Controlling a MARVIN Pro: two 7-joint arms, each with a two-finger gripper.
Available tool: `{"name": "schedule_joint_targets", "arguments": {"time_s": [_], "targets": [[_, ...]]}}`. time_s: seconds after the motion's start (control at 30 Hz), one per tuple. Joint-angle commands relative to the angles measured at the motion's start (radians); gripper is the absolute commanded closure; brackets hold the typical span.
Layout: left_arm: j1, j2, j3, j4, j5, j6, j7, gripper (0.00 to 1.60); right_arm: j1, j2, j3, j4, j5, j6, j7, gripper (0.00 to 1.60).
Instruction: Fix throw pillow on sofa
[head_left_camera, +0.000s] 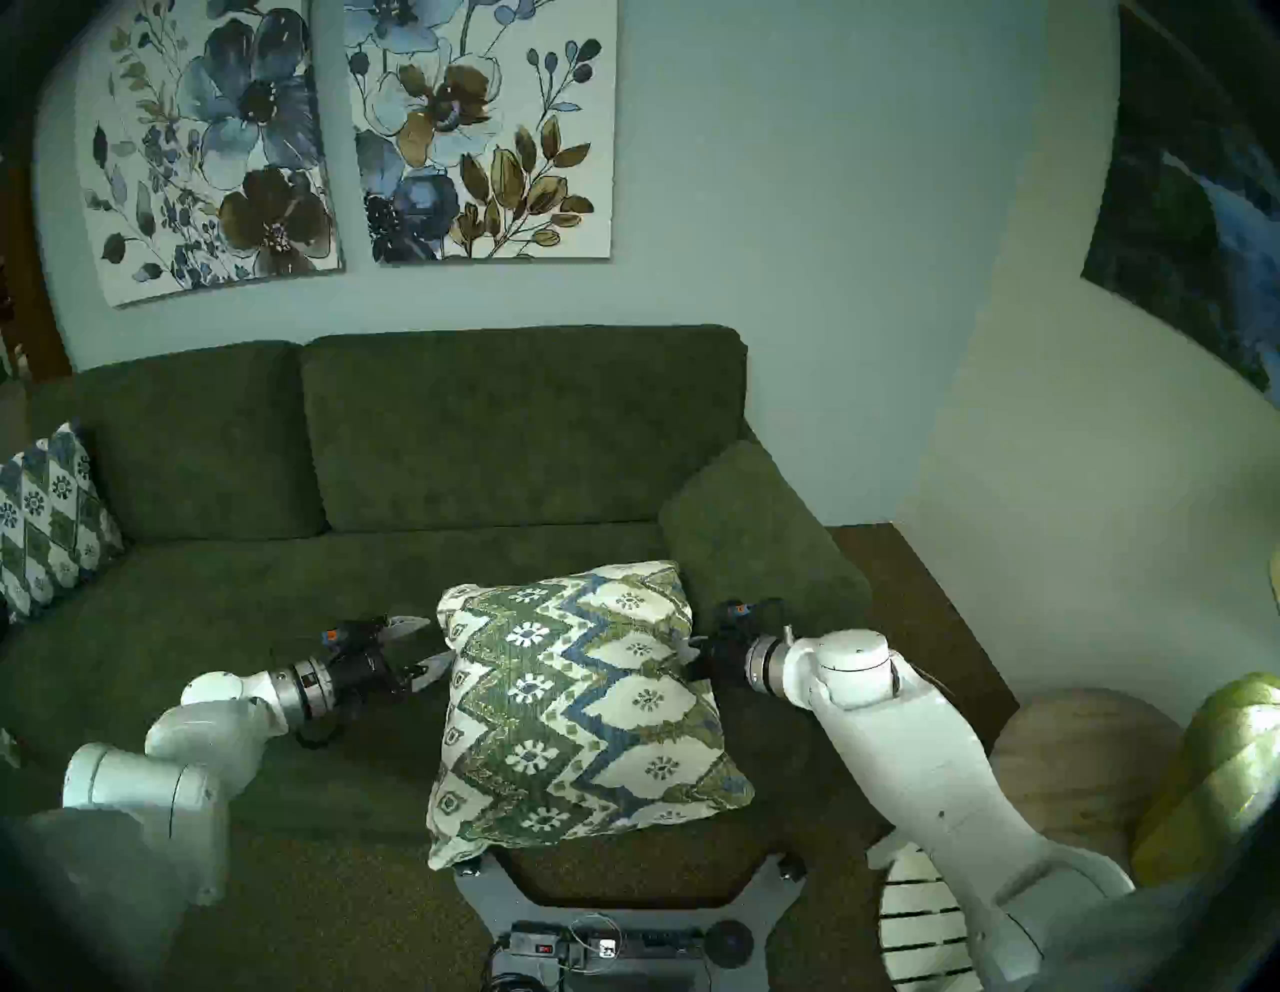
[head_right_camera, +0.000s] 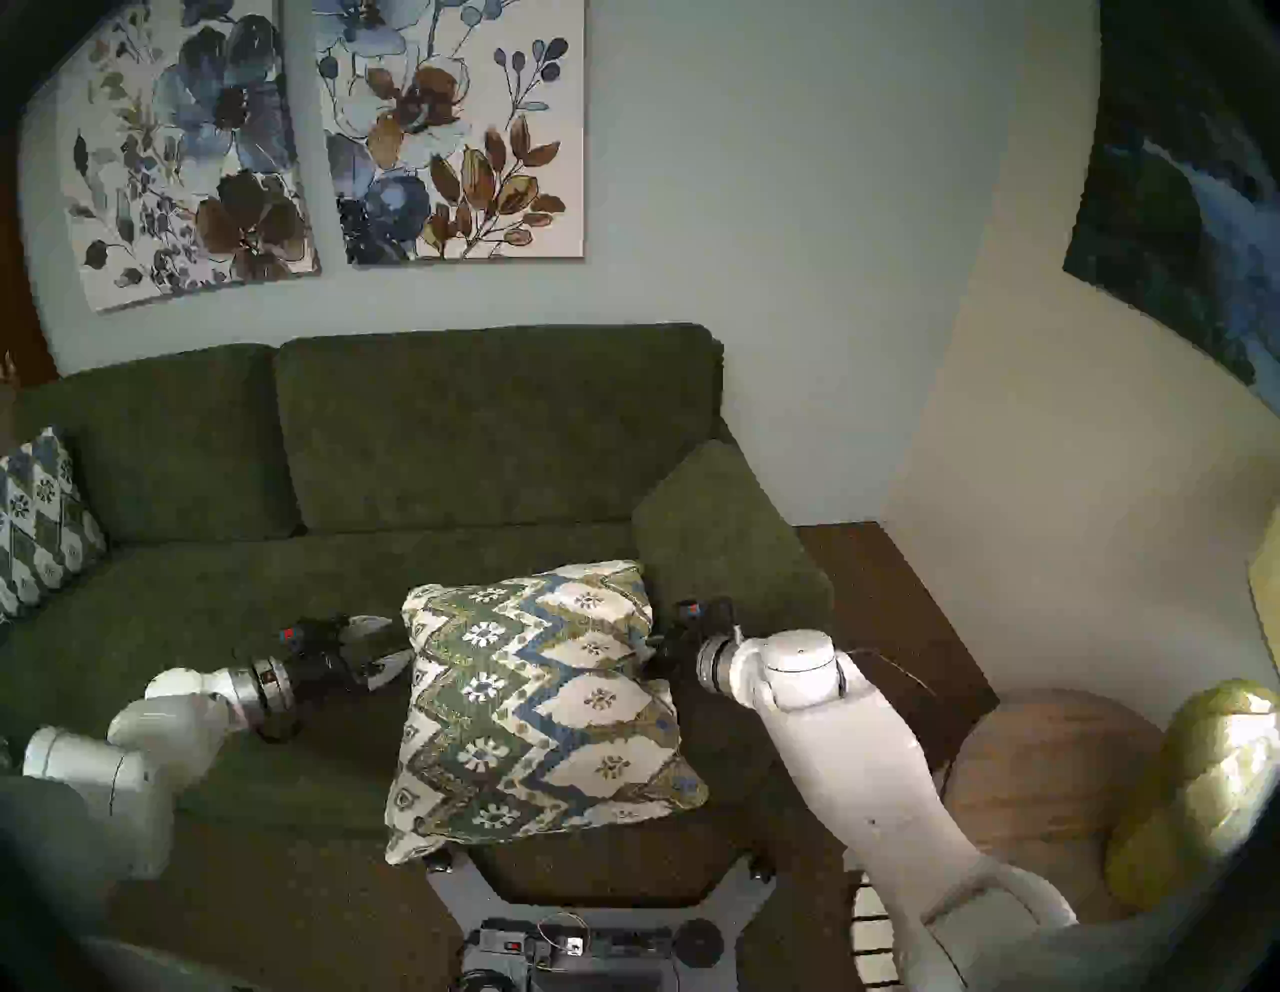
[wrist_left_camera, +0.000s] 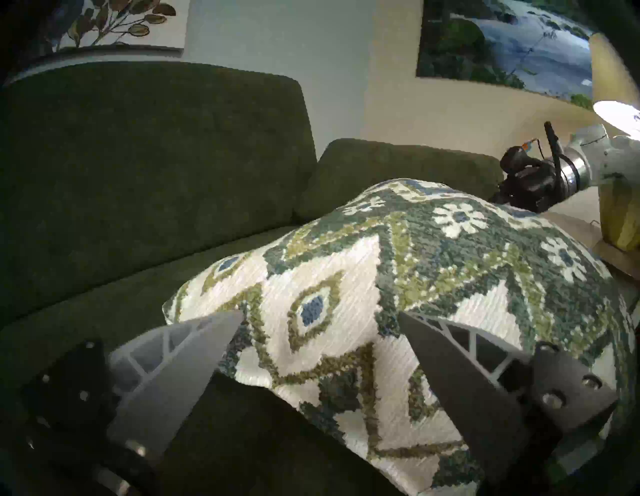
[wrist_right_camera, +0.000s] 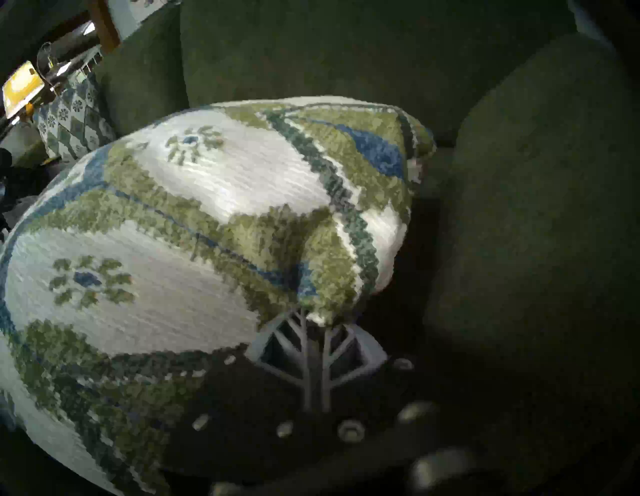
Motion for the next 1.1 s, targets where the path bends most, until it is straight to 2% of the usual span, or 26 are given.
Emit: {"name": "schedule_joint_targets", "arguments": {"time_s": [0.0, 0.33, 0.43, 0.53, 0.77, 0.93, 0.97, 1.0, 1.07], "targets": [[0.014, 0.017, -0.005, -0.021, -0.020, 0.006, -0.098, 0.00, 0.085, 0.007, 0.018, -0.106, -0.050, 0.028, -0.082, 1.60], [0.039, 0.031, -0.009, -0.036, -0.032, 0.017, -0.105, 0.00, 0.147, -0.007, 0.015, -0.162, -0.104, 0.105, -0.155, 1.60], [0.055, 0.034, -0.007, -0.051, -0.043, 0.026, -0.102, 0.00, 0.163, -0.023, 0.020, -0.187, -0.129, 0.151, -0.194, 1.60], [0.073, 0.040, -0.008, -0.070, -0.063, 0.037, -0.129, 0.00, 0.191, -0.035, 0.000, -0.172, -0.133, 0.205, -0.206, 1.60], [0.095, 0.045, 0.009, -0.083, -0.092, 0.045, -0.156, 0.00, 0.166, -0.042, 0.008, -0.173, -0.128, 0.238, -0.217, 1.60], [0.096, 0.046, 0.032, -0.079, -0.103, 0.048, -0.161, 0.00, 0.131, -0.031, 0.017, -0.217, -0.122, 0.244, -0.218, 1.60], [0.106, 0.047, 0.045, -0.097, -0.109, 0.053, -0.137, 0.00, 0.125, -0.030, 0.018, -0.226, -0.122, 0.247, -0.218, 1.60], [0.096, 0.044, 0.038, -0.082, -0.107, 0.050, -0.163, 0.00, 0.118, -0.028, 0.019, -0.239, -0.122, 0.251, -0.219, 1.60], [0.099, 0.042, 0.044, -0.091, -0.113, 0.053, -0.163, 0.00, 0.102, -0.024, 0.020, -0.268, -0.124, 0.256, -0.219, 1.60]]}}
